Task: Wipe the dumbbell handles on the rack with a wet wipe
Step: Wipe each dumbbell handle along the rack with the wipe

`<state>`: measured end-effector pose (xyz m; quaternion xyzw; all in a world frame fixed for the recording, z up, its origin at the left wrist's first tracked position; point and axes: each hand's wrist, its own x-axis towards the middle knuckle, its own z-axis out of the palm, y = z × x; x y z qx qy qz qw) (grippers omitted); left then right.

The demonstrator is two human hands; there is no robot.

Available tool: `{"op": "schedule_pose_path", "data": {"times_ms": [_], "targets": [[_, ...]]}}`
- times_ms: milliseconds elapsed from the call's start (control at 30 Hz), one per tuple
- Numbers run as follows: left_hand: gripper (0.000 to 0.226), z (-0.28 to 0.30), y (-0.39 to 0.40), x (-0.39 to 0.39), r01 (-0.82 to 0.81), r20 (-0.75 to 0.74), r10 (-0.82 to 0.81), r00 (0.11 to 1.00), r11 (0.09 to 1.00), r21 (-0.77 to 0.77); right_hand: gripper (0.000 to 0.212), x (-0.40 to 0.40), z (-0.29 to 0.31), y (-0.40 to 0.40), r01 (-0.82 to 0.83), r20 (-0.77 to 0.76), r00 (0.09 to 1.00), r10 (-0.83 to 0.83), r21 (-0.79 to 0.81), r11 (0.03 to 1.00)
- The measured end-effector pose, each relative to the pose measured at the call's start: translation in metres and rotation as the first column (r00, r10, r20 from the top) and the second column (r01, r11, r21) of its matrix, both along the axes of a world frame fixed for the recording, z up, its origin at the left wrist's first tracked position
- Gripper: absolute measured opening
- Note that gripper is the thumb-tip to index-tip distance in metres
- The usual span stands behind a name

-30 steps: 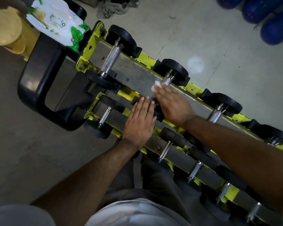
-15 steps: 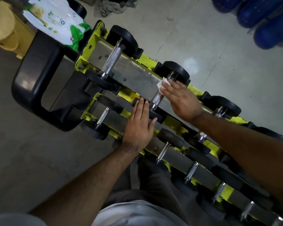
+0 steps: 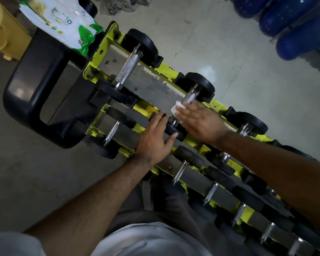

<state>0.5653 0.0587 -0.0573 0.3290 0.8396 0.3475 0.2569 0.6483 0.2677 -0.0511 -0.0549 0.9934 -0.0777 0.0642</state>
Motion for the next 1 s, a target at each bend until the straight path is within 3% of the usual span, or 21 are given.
{"op": "schedule_pose_path", "data": {"times_ms": [100, 233, 367, 400, 533, 667, 833, 933, 1000], "targets": [[0.062, 0.003, -0.002, -0.004, -0.014, 0.060, 0.014, 0.998, 1.000, 0.006, 0.056, -0.019, 0.013, 0.003, 0.286, 0.053, 0.956, -0.289, 0.049, 0.957], [0.054, 0.006, -0.002, -0.011, -0.069, 0.156, 0.060, 0.986, 0.996, 0.055, 0.049, -0.010, 0.010, -0.025, -0.007, 0.133, 0.991, 0.003, 0.027, 1.000], [0.058, 0.007, -0.001, -0.015, -0.125, 0.225, 0.116, 0.967, 0.992, 0.026, 0.043, -0.031, 0.027, -0.005, 0.233, 0.077, 0.967, -0.243, 0.119, 0.965], [0.060, 0.008, -0.001, -0.015, -0.136, 0.246, 0.126, 0.961, 0.990, 0.023, 0.041, -0.032, 0.027, -0.012, 0.222, 0.081, 0.969, -0.233, 0.128, 0.967], [0.073, 0.010, 0.000, -0.010, -0.143, 0.282, 0.134, 0.950, 0.990, 0.012, 0.038, -0.023, 0.026, -0.024, -0.086, 0.179, 0.980, 0.091, -0.036, 0.996], [0.077, 0.010, 0.004, 0.001, -0.146, 0.241, 0.141, 0.960, 0.989, 0.000, 0.038, -0.030, 0.036, -0.002, 0.133, 0.164, 0.977, -0.135, 0.024, 0.991], [0.076, 0.014, 0.005, 0.009, -0.134, 0.201, 0.135, 0.970, 0.991, -0.017, 0.034, -0.024, 0.036, -0.028, -0.080, 0.205, 0.975, 0.085, -0.034, 0.996], [0.077, 0.015, 0.005, 0.009, -0.102, 0.201, 0.109, 0.973, 0.994, -0.044, 0.035, -0.038, 0.042, -0.008, 0.130, 0.181, 0.972, -0.146, 0.099, 0.987], [0.076, 0.016, 0.005, 0.009, -0.097, 0.198, 0.105, 0.975, 0.994, -0.051, 0.037, -0.036, 0.040, -0.022, 0.118, 0.238, 0.960, -0.148, 0.136, 0.984]]}}
